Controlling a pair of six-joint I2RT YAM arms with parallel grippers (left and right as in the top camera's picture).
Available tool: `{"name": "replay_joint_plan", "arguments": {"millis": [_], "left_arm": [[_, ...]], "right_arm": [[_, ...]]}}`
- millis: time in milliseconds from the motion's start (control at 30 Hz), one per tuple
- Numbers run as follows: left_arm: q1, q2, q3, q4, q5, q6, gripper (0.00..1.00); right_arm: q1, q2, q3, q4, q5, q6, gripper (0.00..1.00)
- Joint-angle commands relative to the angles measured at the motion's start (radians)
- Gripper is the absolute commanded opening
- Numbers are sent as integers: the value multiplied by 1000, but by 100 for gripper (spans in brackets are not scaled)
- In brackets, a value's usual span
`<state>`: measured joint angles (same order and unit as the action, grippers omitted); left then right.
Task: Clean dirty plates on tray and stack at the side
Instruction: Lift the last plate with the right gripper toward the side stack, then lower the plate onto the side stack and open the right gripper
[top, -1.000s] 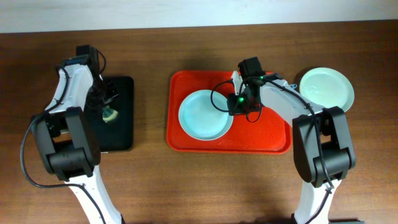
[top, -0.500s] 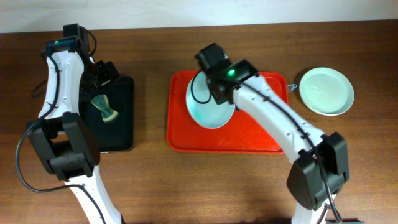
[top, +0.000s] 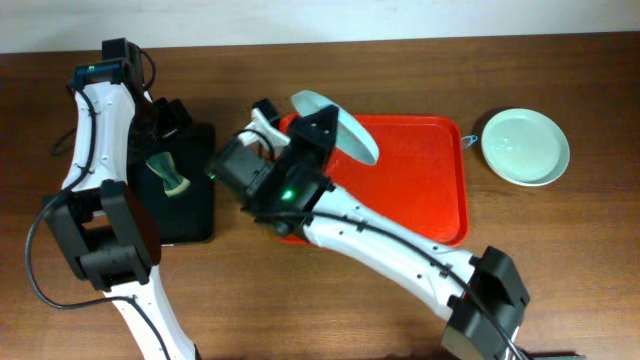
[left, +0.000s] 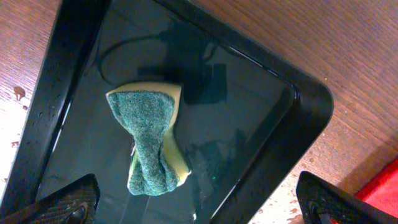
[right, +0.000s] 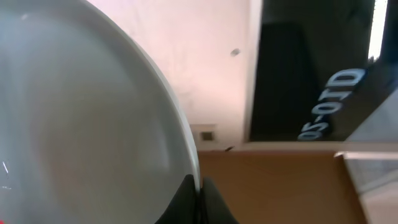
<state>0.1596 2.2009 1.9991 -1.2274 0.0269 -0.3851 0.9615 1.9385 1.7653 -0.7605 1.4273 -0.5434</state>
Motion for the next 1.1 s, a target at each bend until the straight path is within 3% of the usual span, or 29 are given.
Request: {"name": "replay_joint_plan", "arguments": {"millis": [0,67,267,300,333,400,467,633,800,1067], "left_arm": [[7,-8,12,-1,7,5,99],[7,-8,12,-1,7,4,99],[7,-8,12,-1,7,5,99],[7,-8,12,-1,7,5,99],[7,-8,12,-1,8,4,99],[7,-8,12,-1,8,5,99],[7,-8,12,-1,7,5,99],[7,-8,12,-1,8,5,99],[7,-8,12,-1,8,4,99],[7,-8,12,-1,7,4,99]], "right_arm": [[11,-25,21,24,73,-75,4],[-32,-25,20,0,-38,90,4],[-461,-24,20,-221,-975,505,4],[-519,-24,20,-232,-1113,531,4],[-664,-24,20,-241,-1422,537,4],[-866,-23,20,-241,-1811,537,4],[-1080,-18,13,-248,-2039,537,4],[-1406,-17,-71,-255,-1868,534,4],[-1624,-17,-232,-26,-1856,684,4],[-1654,-17,-431,280,-1799,683,8]]}}
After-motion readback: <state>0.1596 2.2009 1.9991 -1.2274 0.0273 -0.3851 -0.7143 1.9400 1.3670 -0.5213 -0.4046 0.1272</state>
